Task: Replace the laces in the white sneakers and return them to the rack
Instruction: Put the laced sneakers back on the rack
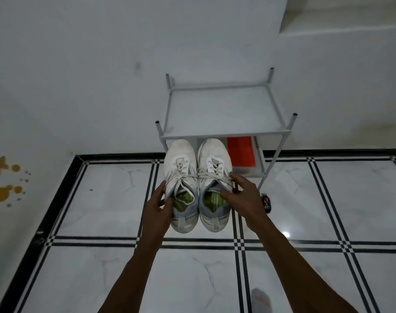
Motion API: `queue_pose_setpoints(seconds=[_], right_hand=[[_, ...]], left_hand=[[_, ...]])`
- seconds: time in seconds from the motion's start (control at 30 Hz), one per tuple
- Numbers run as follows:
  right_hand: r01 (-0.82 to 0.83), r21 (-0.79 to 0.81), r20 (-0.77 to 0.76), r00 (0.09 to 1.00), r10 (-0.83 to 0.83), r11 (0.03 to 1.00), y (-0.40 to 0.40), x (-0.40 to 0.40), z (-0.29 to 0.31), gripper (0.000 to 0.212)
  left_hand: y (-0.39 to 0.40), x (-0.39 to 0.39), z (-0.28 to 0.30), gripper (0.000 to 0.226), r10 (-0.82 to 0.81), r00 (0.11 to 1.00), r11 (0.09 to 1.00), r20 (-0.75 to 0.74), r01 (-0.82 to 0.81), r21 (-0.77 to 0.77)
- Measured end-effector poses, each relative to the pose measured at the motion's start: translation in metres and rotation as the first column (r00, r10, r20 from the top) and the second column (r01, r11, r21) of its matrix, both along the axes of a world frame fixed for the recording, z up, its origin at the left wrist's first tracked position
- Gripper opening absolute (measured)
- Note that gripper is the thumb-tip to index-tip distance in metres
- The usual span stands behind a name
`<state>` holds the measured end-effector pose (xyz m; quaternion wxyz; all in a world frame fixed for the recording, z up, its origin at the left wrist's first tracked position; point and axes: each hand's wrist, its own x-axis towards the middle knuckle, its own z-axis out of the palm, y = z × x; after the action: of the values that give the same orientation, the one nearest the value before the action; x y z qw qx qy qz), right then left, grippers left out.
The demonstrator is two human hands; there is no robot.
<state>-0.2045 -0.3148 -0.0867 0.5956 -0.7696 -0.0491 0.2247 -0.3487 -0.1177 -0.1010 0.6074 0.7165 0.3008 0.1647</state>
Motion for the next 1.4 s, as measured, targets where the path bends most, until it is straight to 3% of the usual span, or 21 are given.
queue_pose_setpoints(seconds=[0.1, 0.23, 0.4, 0.73, 0.97, 1.2, 1.3, 1.4], right_hand=[[0.01, 0.009, 0.045, 0.999, -0.01, 1.0, 0.01, 0.009, 0.048, 0.068], [-0.007, 0.03, 0.118, 0.993, 0.004, 1.0, 0.024, 0.038, 0.095, 0.046], [0.011, -0.003, 0.148, 0.989, -0.01, 1.0, 0.05, 0.117, 0.117, 0.062], [-0.03, -0.064, 0.059, 0.998, 0.034, 0.997, 0.117, 0.295, 0.054, 0.067], [-0.074, -0.078, 0.025, 0.997, 0.076, 0.994, 0.139, 0.347, 0.018, 0.068], [-0.141, -0.035, -0.046, 0.989, 0.139, 0.989, 0.134, 0.346, 0.01, 0.074], [-0.079, -0.026, -0.029, 0.996, 0.079, 0.996, 0.128, 0.332, 0.015, 0.073], [-0.007, -0.019, 0.049, 0.999, 0.007, 1.0, 0.114, 0.311, 0.023, 0.062]], left_hand=[[0.015, 0.015, 0.043, 0.047, -0.012, 1.0, 1.0, 0.012, 0.012, 0.002], [0.033, 0.05, 0.081, 0.046, -0.032, 0.999, 0.999, 0.036, 0.032, 0.014], [0.056, 0.131, 0.105, 0.043, -0.044, 0.998, 0.998, 0.036, 0.043, 0.037], [0.114, 0.302, 0.057, 0.033, -0.035, 0.998, 0.998, -0.054, 0.038, 0.05], [0.139, 0.35, 0.034, 0.03, -0.002, 0.991, 0.999, -0.13, 0.007, 0.036], [0.135, 0.349, 0.044, 0.038, 0.056, 0.983, 0.996, -0.177, -0.067, -0.055], [0.122, 0.341, 0.055, 0.047, 0.238, 0.96, 0.966, -0.149, -0.217, 0.142], [0.099, 0.328, 0.065, 0.029, 0.254, 0.965, 0.871, 0.058, -0.255, 0.419]])
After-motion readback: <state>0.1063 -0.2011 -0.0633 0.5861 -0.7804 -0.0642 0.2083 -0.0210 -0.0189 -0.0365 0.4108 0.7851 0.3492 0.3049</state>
